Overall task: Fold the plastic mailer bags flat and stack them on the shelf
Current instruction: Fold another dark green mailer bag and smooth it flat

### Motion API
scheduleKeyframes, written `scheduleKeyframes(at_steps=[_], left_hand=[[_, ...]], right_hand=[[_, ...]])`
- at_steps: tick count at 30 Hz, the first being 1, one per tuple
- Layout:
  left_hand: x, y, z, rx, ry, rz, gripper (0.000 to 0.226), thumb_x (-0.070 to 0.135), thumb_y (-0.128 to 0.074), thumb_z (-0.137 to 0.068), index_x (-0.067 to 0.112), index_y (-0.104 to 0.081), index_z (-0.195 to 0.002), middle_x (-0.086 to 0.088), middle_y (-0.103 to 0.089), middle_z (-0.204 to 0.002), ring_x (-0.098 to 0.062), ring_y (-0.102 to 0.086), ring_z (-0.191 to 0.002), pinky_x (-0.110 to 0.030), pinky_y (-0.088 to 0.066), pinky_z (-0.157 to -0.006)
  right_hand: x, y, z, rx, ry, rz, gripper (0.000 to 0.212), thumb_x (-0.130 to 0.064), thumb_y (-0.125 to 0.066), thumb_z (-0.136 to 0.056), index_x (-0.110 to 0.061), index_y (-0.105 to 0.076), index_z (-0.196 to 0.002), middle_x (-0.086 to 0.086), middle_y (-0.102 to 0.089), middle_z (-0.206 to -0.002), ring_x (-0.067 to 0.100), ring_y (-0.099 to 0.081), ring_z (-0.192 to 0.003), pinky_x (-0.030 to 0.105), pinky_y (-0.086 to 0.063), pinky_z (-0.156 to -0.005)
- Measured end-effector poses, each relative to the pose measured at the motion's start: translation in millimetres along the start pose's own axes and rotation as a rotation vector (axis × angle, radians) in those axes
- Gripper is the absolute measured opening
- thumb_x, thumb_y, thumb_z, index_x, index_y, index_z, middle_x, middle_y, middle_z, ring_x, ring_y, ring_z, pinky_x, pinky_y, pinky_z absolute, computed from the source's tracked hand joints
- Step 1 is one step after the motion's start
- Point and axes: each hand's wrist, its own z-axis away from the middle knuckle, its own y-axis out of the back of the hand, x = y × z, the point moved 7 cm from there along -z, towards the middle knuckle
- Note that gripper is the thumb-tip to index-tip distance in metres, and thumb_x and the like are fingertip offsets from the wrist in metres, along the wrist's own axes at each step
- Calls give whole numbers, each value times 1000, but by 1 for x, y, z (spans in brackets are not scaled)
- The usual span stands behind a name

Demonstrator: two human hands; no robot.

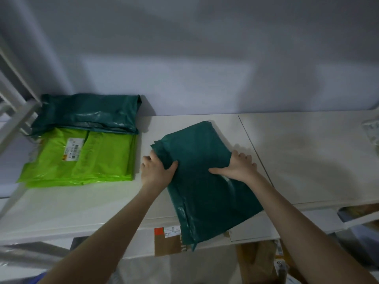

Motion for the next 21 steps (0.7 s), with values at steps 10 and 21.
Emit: scheduleKeyframes(at_steps=[10,21], left_hand=[[5,-4,-6,-264,323,996,56,28,-77,-76,6,-55,-123,-4,-64,-114,-17,-62,-96,-27,-48,-84],[12,49,-29,0,191,1181,46,29,-76,-76,16,-59,-117,2,-68,-110,-17,-66,-98,-33,-56,-77]], right_hand=[[-29,21,-6,66,257,-409,78,-42,-80,-68,-15,-30,-121,4,-53,-121,22,-54,-109,42,-49,-90],[-69,57,-17,323,279,-262,89,-62,-62,-76,-20,-20,-143,7,-33,-141,31,-35,-128,48,-36,-102]])
